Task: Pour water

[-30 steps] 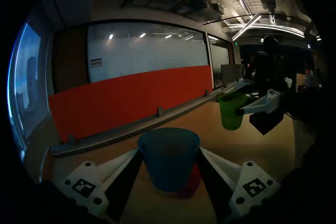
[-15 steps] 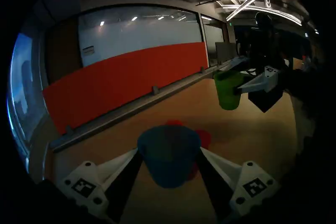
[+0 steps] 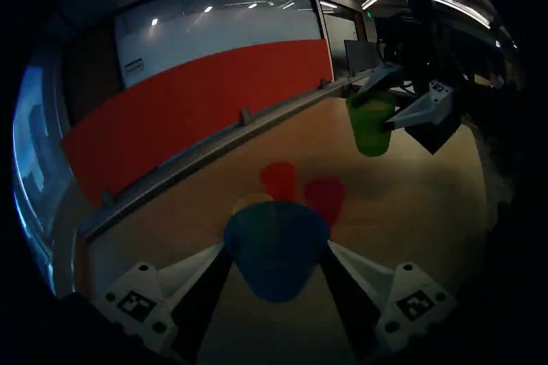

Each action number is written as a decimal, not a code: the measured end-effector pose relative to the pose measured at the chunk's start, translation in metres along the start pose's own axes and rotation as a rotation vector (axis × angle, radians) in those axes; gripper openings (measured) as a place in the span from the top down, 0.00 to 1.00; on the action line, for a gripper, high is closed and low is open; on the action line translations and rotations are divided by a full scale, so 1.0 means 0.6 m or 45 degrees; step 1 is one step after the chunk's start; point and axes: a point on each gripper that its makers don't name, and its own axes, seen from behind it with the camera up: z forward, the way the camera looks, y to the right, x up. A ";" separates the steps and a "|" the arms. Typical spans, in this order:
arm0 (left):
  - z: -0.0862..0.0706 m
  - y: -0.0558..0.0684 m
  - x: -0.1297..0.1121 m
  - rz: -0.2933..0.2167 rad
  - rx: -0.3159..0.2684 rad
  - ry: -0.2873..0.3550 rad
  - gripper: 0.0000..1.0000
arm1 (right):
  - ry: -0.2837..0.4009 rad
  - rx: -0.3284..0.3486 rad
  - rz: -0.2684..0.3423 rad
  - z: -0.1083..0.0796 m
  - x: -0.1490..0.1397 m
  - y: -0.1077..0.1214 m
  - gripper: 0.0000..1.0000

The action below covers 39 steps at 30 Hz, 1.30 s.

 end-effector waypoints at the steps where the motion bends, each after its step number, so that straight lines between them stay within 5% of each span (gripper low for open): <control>1: 0.002 0.003 -0.005 0.004 -0.006 -0.010 0.15 | -0.008 0.004 0.001 0.001 -0.004 -0.001 0.09; 23: 0.034 0.041 -0.094 0.047 -0.143 -0.213 0.15 | -0.192 0.064 -0.018 0.032 -0.091 -0.016 0.09; 39: 0.063 0.052 -0.138 0.020 -0.192 -0.276 0.15 | -0.254 0.080 -0.015 0.048 -0.137 -0.018 0.09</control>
